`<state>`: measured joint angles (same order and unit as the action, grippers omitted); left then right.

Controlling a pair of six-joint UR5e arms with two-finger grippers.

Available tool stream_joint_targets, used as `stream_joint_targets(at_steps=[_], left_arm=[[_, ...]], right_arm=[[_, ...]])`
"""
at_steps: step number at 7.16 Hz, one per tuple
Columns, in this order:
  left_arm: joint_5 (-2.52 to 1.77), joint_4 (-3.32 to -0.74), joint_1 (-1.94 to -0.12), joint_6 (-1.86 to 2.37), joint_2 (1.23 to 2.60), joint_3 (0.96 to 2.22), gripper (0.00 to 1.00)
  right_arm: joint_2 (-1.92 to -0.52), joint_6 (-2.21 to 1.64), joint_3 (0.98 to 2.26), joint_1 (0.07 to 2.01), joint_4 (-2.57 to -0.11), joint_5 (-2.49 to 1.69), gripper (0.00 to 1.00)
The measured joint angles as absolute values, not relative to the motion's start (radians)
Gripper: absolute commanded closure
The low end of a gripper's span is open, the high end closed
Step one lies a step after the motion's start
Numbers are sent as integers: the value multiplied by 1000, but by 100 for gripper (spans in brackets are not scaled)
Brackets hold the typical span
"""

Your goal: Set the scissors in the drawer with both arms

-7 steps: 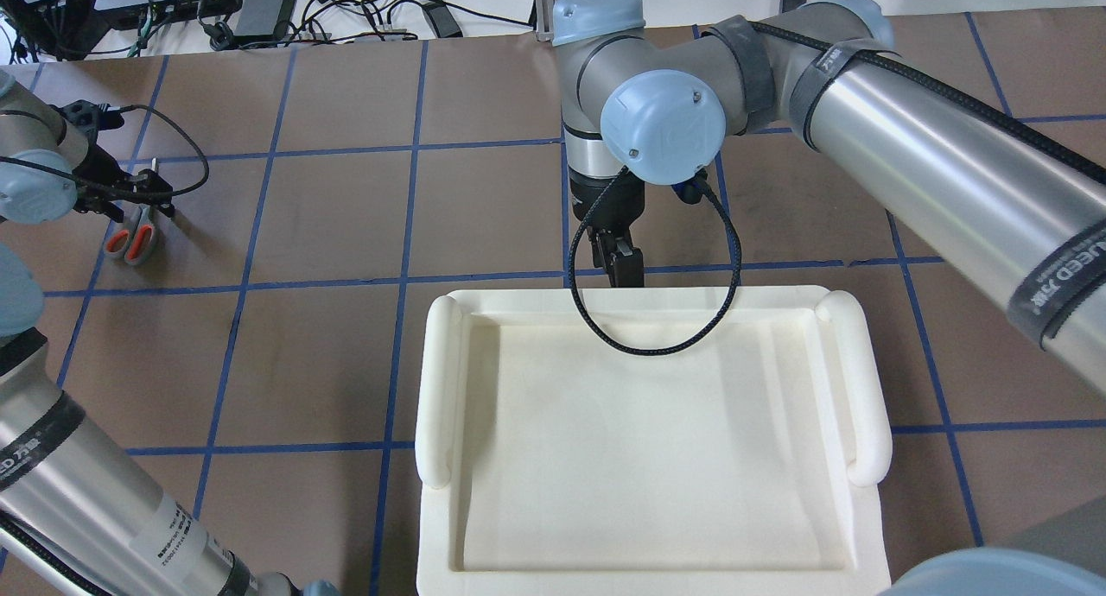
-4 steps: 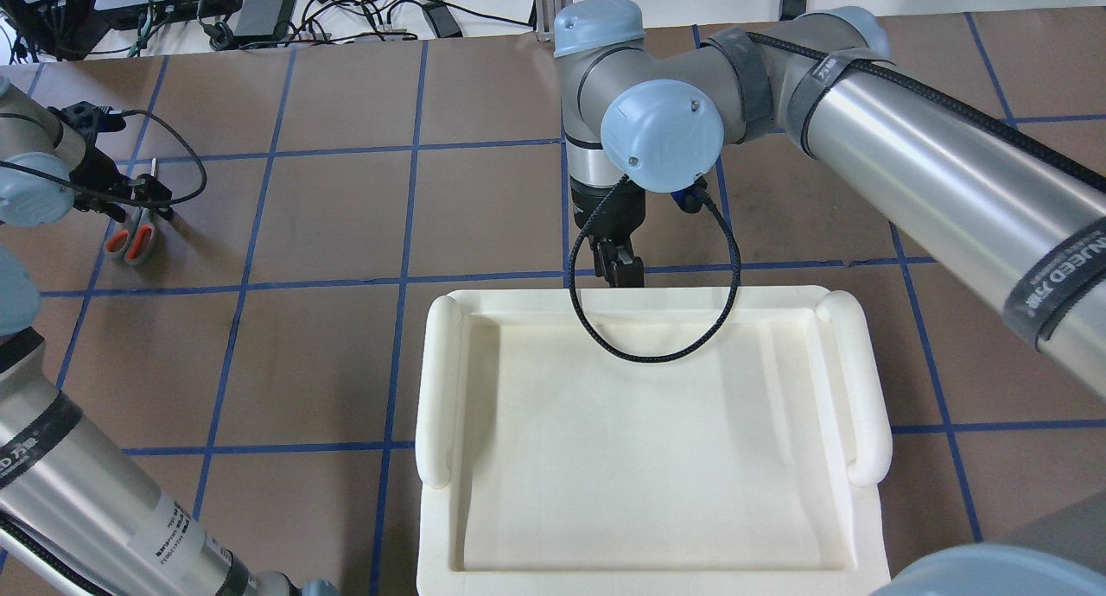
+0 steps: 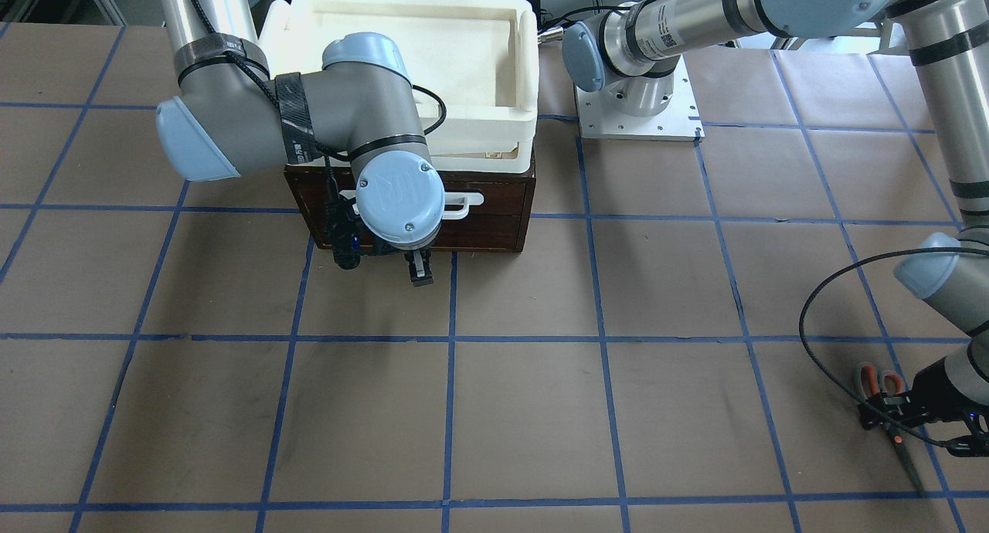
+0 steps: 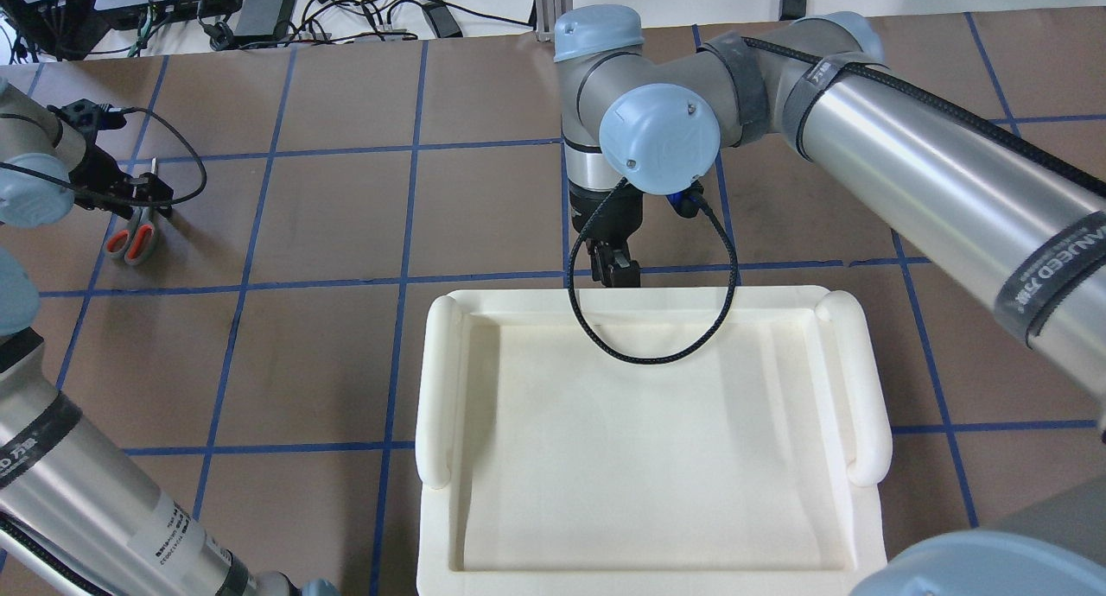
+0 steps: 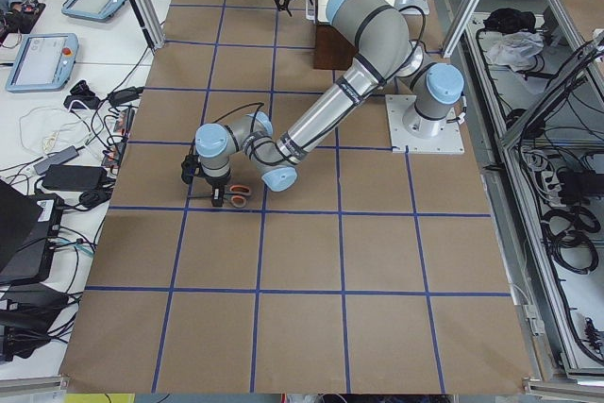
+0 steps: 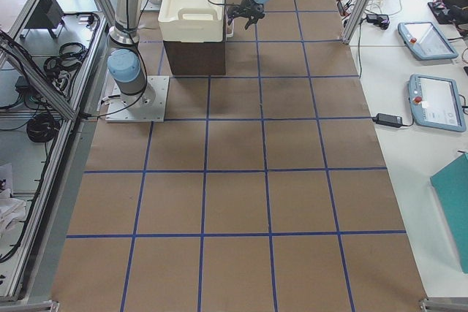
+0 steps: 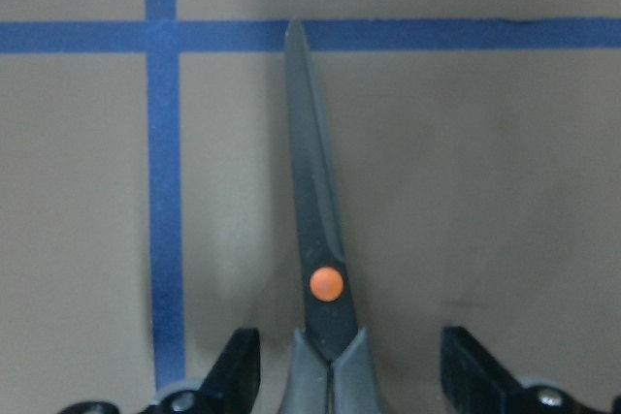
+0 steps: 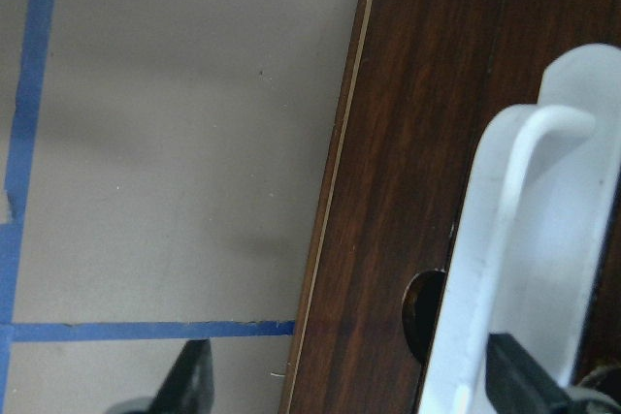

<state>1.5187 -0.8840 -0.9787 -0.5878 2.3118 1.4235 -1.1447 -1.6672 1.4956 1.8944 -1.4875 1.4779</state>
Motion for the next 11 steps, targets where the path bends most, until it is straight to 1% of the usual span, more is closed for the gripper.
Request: stream_joint_targets(at_steps=[1,2,3,7,9,11], left_arm=[[1520,-883,-979,-589,2308,1423,84],[1520,-882,-979,-589,2306,1422,90],[1521,-882,-979,-589,2305,1423,92],[1523,-884,-980,-588,2281,1428,92],[1518,-936,-993,-597,2200,1434,92],[1517,-1062,-1039,-668,2071,1436,92]], right_arm=[[-1143,-1667,1496,1894,-1487,1477,0],[-1141,-1666,1496,1894,-1488,1477,0],[-1135,-1666,1498,1895,-1489,1477,0],[-1126,-1663,1506,1894,-1500,1478,0],[-1126,-1654,1506,1894,-1546,1480,0],[-1127,-1645,1504,1895,-1602,1483,0]])
